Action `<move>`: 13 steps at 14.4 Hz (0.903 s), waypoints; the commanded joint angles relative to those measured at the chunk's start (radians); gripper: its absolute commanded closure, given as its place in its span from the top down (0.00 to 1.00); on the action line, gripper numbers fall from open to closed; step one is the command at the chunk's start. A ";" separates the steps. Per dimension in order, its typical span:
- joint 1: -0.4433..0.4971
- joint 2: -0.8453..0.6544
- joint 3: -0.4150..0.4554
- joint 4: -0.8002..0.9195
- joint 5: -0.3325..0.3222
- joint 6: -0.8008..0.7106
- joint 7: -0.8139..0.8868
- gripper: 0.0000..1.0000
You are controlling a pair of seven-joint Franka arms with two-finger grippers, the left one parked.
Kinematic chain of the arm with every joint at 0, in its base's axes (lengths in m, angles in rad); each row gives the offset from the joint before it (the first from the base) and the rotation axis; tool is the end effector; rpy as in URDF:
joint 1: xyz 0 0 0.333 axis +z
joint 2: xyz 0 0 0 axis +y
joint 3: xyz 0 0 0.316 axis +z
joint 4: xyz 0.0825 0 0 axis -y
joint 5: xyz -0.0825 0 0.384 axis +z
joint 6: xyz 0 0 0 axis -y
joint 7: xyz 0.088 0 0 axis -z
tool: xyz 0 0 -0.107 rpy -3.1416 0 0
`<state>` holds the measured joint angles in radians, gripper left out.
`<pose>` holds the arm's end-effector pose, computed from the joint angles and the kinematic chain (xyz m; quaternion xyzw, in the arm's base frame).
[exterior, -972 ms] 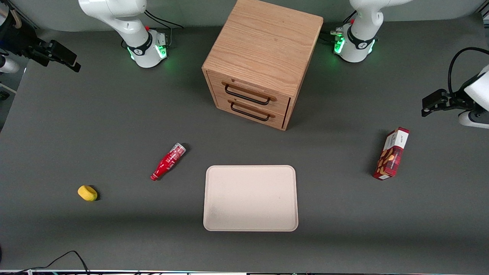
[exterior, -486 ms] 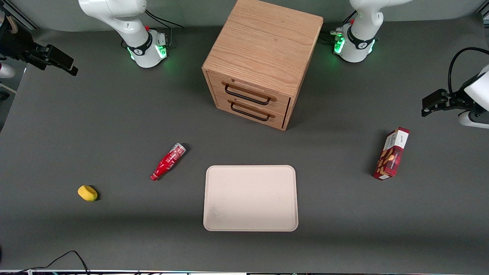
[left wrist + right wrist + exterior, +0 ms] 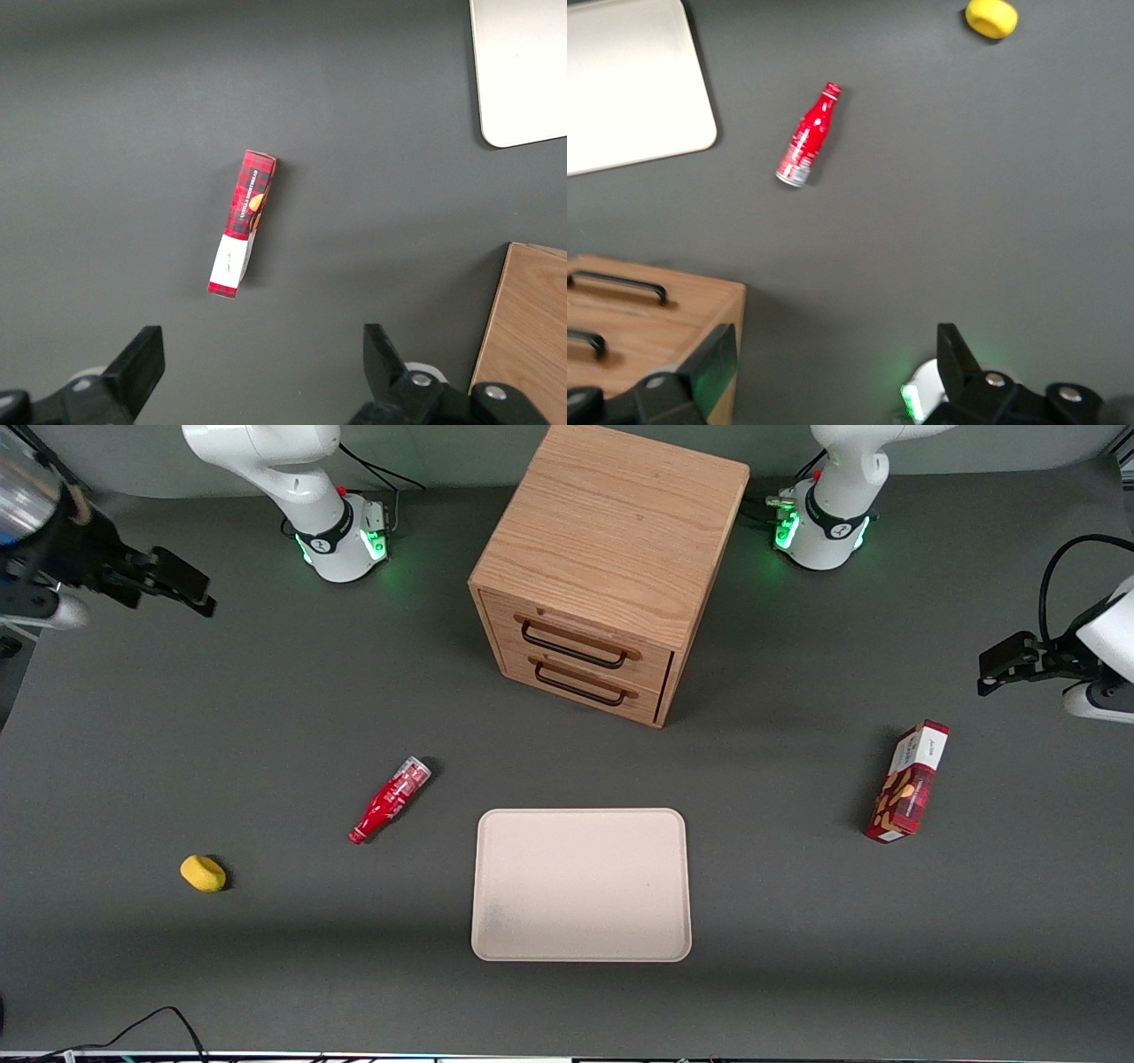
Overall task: Place coke bottle on tray
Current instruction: 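Move the right gripper down over the red Coca-Cola bottle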
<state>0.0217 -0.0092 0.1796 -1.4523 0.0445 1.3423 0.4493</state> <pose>0.5149 0.1113 0.6652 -0.9913 0.1196 0.0545 0.0038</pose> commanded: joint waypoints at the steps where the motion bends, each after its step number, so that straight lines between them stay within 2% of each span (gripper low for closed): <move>1: 0.007 0.178 0.066 0.087 0.017 0.064 0.245 1.00; 4: 0.010 0.332 0.116 0.072 0.008 0.162 0.464 1.00; 7: 0.012 0.432 0.116 -0.029 -0.012 0.308 0.554 1.00; 10: 0.009 0.483 0.115 -0.205 -0.141 0.518 0.655 1.00; 13: 0.007 0.529 0.115 -0.313 -0.187 0.711 0.722 1.00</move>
<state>0.0324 0.5297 0.2911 -1.6919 -0.1081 1.9622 1.1080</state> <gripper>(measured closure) 0.000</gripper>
